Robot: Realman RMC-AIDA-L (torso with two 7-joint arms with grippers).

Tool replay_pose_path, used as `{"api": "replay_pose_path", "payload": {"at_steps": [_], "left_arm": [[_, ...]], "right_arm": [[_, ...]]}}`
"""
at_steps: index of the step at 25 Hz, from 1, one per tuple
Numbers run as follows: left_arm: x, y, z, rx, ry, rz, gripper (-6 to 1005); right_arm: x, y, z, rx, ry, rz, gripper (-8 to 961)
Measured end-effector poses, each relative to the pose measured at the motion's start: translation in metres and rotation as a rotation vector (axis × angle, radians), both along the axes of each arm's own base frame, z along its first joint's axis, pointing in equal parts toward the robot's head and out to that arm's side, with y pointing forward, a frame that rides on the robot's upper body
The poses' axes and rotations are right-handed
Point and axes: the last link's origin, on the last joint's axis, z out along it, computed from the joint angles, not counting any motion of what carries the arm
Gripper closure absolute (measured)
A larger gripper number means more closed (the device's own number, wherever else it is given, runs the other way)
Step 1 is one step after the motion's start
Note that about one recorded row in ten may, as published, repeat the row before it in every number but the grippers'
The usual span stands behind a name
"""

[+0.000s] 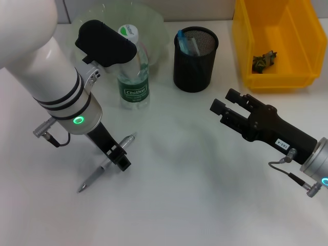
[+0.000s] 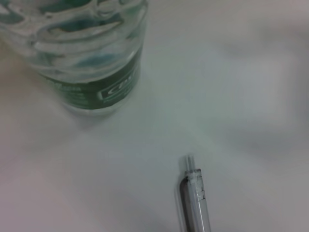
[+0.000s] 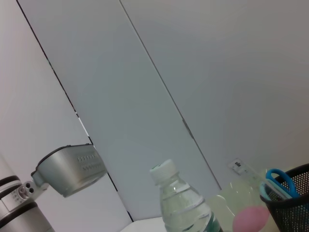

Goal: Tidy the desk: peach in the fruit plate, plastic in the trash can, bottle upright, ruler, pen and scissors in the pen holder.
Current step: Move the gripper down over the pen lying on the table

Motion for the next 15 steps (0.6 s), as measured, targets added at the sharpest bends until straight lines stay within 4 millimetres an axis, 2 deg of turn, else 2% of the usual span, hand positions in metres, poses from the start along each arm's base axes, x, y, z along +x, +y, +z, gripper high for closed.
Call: {"api": "replay_pose_path", "payload": {"at_steps": [15], "left_arm": [[-0.0041,0.0006,0.0002,0.003,0.017,0.004,368]], "right_arm": [[0.0000,-0.0009,-0.0008,-0.002,0.002,-0.002,240]]}}
